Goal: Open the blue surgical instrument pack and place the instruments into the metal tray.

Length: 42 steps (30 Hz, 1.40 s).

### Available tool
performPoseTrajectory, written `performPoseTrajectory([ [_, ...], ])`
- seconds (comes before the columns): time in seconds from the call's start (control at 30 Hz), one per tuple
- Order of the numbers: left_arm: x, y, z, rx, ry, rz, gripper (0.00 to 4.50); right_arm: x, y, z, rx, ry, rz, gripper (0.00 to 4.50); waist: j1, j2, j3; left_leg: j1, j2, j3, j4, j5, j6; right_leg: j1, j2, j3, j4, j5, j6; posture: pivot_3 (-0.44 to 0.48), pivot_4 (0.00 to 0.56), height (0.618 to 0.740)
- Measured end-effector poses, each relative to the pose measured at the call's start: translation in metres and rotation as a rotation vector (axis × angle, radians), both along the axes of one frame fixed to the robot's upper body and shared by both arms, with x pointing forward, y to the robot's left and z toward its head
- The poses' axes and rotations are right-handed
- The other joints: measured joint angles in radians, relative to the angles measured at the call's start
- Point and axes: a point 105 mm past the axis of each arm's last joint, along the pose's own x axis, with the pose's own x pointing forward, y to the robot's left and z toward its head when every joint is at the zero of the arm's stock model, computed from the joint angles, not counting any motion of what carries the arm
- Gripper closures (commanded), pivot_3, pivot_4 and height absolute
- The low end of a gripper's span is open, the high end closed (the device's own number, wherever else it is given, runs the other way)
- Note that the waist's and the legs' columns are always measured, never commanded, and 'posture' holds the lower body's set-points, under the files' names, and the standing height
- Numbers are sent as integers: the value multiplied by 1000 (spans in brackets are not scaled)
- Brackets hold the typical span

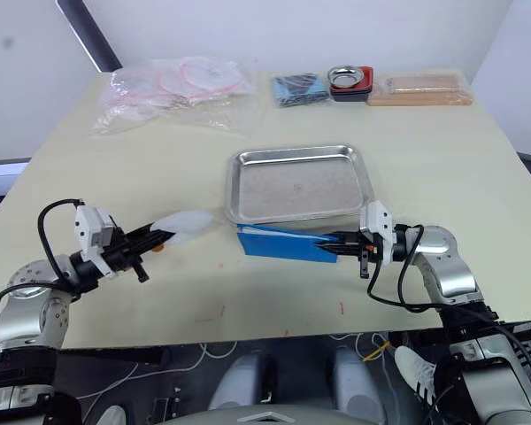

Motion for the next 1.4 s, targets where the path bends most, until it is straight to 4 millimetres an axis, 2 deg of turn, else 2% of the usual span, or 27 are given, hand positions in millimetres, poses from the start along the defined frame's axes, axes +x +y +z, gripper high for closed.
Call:
performPoseTrajectory([
  [0.27,-3,3,-6,19,10,16,4449,2,0,0,5,18,-12,4500,-1,0,0,0,0,0,0,0,0,0,0,0,0,0,0,0,150,740],
  [0.5,-12,7,-26,124,89,3,4449,4,-1,0,23,50,-40,4500,0,-1,-1,0,1,0,0,0,0,0,0,0,0,0,-1,0,150,740],
  [0.77,-11,4,-29,165,97,-14,4449,2,-2,0,45,69,-36,4500,1,1,-2,1,1,0,0,0,0,0,-1,1,0,0,0,0,150,740],
  [1.03,-9,4,-34,191,128,-24,4449,-5,0,0,142,176,-20,4500,3,6,-3,1,0,1,0,0,0,0,-1,1,0,0,0,0,150,740],
  [1.27,-10,3,-36,197,122,-42,4449,-3,-1,24,307,209,-39,4500,3,7,-3,1,0,0,0,0,0,0,-1,1,0,0,0,0,150,740],
  [1.4,-10,3,-35,197,116,-43,4449,-1,2,25,348,247,-48,4500,3,7,-3,1,0,0,0,0,0,0,-1,1,0,0,0,0,150,740],
])
